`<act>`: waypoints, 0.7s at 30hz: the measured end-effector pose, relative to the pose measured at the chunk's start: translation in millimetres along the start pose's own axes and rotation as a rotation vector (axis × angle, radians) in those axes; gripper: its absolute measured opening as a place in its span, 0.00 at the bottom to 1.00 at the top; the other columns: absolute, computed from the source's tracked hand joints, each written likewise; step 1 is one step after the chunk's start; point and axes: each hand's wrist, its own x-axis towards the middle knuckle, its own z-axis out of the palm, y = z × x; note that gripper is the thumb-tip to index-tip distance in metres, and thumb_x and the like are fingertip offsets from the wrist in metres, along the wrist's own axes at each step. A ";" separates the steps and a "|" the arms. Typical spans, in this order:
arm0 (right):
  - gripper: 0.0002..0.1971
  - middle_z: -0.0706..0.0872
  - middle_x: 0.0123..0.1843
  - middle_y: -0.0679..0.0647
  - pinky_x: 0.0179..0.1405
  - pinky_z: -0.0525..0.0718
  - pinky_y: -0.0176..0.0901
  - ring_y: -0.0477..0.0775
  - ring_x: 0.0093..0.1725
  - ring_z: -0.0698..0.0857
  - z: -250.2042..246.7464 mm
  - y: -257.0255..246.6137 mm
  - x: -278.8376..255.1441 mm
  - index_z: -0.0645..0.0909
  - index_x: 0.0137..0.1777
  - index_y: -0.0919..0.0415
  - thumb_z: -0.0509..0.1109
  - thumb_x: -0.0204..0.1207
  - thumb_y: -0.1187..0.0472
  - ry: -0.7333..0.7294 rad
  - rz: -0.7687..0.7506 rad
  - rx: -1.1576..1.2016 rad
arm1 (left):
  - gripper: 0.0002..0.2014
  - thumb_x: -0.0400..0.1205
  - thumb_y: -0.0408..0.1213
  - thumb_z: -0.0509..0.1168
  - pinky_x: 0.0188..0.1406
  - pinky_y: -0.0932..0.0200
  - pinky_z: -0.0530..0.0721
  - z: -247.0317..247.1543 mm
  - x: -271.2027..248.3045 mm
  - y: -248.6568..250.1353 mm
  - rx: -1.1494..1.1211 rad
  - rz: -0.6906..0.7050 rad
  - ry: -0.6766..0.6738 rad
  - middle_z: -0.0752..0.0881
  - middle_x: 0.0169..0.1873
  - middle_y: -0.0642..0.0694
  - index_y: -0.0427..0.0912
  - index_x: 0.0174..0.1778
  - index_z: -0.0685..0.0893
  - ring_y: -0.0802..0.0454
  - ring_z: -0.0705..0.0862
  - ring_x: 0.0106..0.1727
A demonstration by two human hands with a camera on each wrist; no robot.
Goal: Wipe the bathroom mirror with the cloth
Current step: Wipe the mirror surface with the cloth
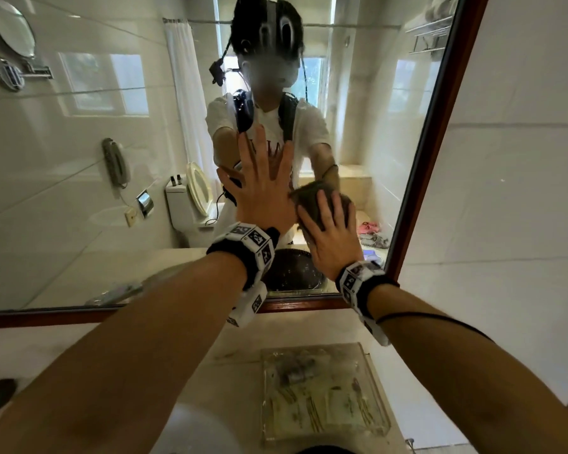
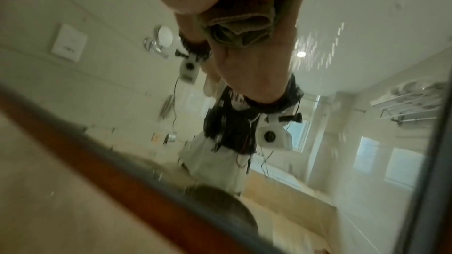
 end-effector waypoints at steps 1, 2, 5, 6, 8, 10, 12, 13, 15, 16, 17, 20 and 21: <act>0.29 0.55 0.85 0.62 0.77 0.58 0.77 0.71 0.83 0.53 6.0 -1.3 -13.1 0.62 0.83 0.48 0.61 0.82 0.50 -0.025 -0.013 -0.006 | 0.37 0.78 0.57 0.49 0.68 0.14 0.54 2.9 -3.1 1.1 0.018 0.019 -0.001 0.47 0.84 0.34 0.56 0.85 0.49 0.28 0.45 0.83; 0.29 0.55 0.85 0.62 0.77 0.59 0.76 0.71 0.84 0.54 11.1 -1.6 -24.6 0.63 0.83 0.48 0.61 0.82 0.50 -0.049 -0.016 -0.012 | 0.39 0.77 0.55 0.56 0.68 0.15 0.55 5.7 -6.0 2.2 0.030 0.036 -0.010 0.47 0.84 0.34 0.56 0.85 0.49 0.29 0.44 0.83; 0.29 0.55 0.85 0.60 0.78 0.59 0.73 0.69 0.84 0.55 15.4 3.9 -32.2 0.63 0.83 0.47 0.62 0.83 0.48 -0.058 -0.011 -0.030 | 0.46 0.71 0.51 0.67 0.69 0.16 0.53 9.0 -5.1 4.0 0.047 0.078 -0.016 0.45 0.84 0.35 0.57 0.84 0.51 0.29 0.43 0.83; 0.28 0.57 0.84 0.60 0.78 0.60 0.73 0.68 0.83 0.56 13.6 6.9 -27.6 0.63 0.83 0.47 0.62 0.83 0.48 -0.047 -0.009 -0.036 | 0.46 0.71 0.51 0.67 0.69 0.16 0.52 8.3 -2.8 4.8 0.046 0.089 -0.001 0.46 0.84 0.36 0.57 0.84 0.51 0.29 0.43 0.83; 0.29 0.58 0.84 0.62 0.79 0.59 0.73 0.69 0.83 0.56 4.4 16.2 -11.6 0.62 0.83 0.49 0.61 0.83 0.49 -0.021 0.021 -0.044 | 0.42 0.74 0.51 0.64 0.69 0.16 0.52 4.9 4.4 9.1 0.038 0.093 0.036 0.47 0.84 0.36 0.58 0.84 0.53 0.30 0.45 0.83; 0.30 0.59 0.84 0.65 0.79 0.53 0.72 0.70 0.83 0.54 -9.6 28.6 11.3 0.60 0.83 0.52 0.61 0.82 0.50 0.030 0.088 -0.035 | 0.38 0.77 0.51 0.60 0.69 0.17 0.53 1.3 12.2 14.1 0.028 0.079 0.075 0.50 0.84 0.35 0.58 0.84 0.54 0.29 0.47 0.83; 0.29 0.57 0.84 0.67 0.80 0.51 0.70 0.71 0.83 0.53 -28.2 43.0 39.8 0.60 0.84 0.53 0.58 0.84 0.48 0.089 0.172 -0.021 | 0.36 0.78 0.50 0.59 0.69 0.17 0.53 -1.3 20.2 18.8 0.010 0.073 0.104 0.51 0.84 0.34 0.58 0.84 0.55 0.29 0.48 0.83; 0.29 0.57 0.85 0.67 0.80 0.52 0.70 0.71 0.83 0.53 -37.8 50.8 55.1 0.59 0.84 0.53 0.56 0.84 0.46 0.102 0.205 -0.020 | 0.36 0.78 0.50 0.58 0.68 0.16 0.53 -1.7 23.9 20.7 0.005 0.081 0.113 0.51 0.84 0.33 0.57 0.84 0.54 0.29 0.48 0.83; 0.30 0.55 0.85 0.67 0.81 0.52 0.70 0.71 0.84 0.52 -56.4 67.5 82.7 0.57 0.85 0.52 0.53 0.85 0.44 0.114 0.254 -0.021 | 0.36 0.79 0.52 0.57 0.67 0.16 0.53 0.1 29.8 25.8 -0.002 0.097 0.124 0.50 0.84 0.33 0.57 0.84 0.53 0.28 0.48 0.83; 0.30 0.54 0.85 0.66 0.81 0.51 0.71 0.70 0.84 0.52 -63.4 74.2 93.6 0.57 0.85 0.51 0.53 0.85 0.43 0.123 0.271 -0.018 | 0.37 0.79 0.53 0.58 0.66 0.15 0.54 1.3 31.7 27.7 0.000 0.093 0.124 0.50 0.84 0.33 0.58 0.84 0.52 0.28 0.47 0.83; 0.30 0.54 0.86 0.66 0.81 0.51 0.71 0.70 0.84 0.52 -69.1 80.5 101.3 0.57 0.85 0.51 0.52 0.85 0.43 0.131 0.280 -0.016 | 0.38 0.78 0.55 0.58 0.66 0.15 0.54 2.2 33.4 31.0 0.001 0.081 0.123 0.50 0.84 0.33 0.58 0.84 0.51 0.28 0.47 0.83; 0.30 0.55 0.85 0.66 0.81 0.52 0.71 0.70 0.84 0.53 -70.2 84.2 104.9 0.58 0.85 0.51 0.52 0.84 0.42 0.158 0.291 -0.031 | 0.41 0.78 0.59 0.59 0.65 0.15 0.54 8.0 31.4 36.5 0.005 0.044 0.125 0.50 0.84 0.33 0.58 0.85 0.47 0.29 0.47 0.83; 0.30 0.56 0.85 0.67 0.81 0.51 0.70 0.71 0.84 0.54 -67.0 82.0 102.0 0.58 0.84 0.52 0.53 0.84 0.43 0.172 0.314 -0.025 | 0.41 0.78 0.59 0.59 0.66 0.15 0.54 10.3 29.5 36.5 0.003 0.041 0.128 0.50 0.84 0.33 0.57 0.85 0.47 0.29 0.48 0.83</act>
